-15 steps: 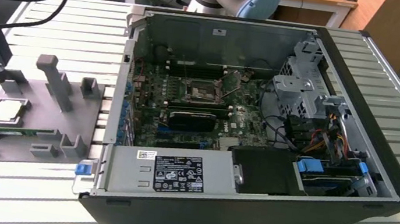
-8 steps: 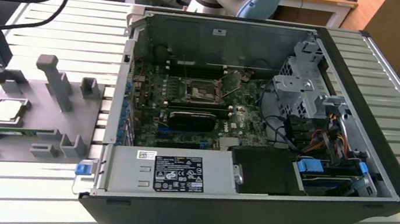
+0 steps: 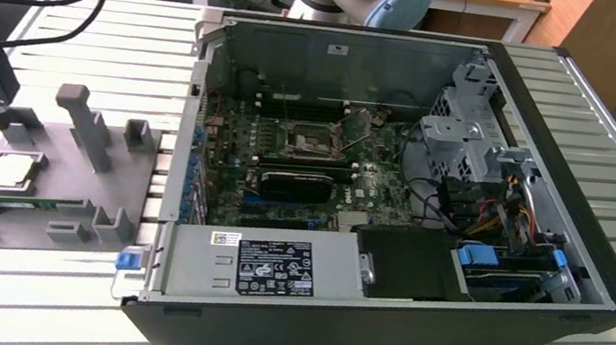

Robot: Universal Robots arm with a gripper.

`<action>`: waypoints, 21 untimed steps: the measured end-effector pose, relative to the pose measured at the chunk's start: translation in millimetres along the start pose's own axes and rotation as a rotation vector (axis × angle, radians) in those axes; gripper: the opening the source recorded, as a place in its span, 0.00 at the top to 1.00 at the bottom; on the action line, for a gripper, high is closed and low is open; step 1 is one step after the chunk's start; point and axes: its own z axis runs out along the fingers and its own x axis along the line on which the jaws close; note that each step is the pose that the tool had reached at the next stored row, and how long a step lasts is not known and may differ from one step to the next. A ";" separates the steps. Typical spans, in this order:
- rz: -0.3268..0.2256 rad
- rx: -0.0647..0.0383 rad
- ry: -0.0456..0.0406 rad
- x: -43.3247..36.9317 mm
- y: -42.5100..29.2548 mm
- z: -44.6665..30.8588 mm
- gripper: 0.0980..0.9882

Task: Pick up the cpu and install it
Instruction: 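Pick up the cpu and move it towards the insertion slot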

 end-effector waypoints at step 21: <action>-0.001 -0.001 -0.0002 -0.9 -1.7 9.9 0.26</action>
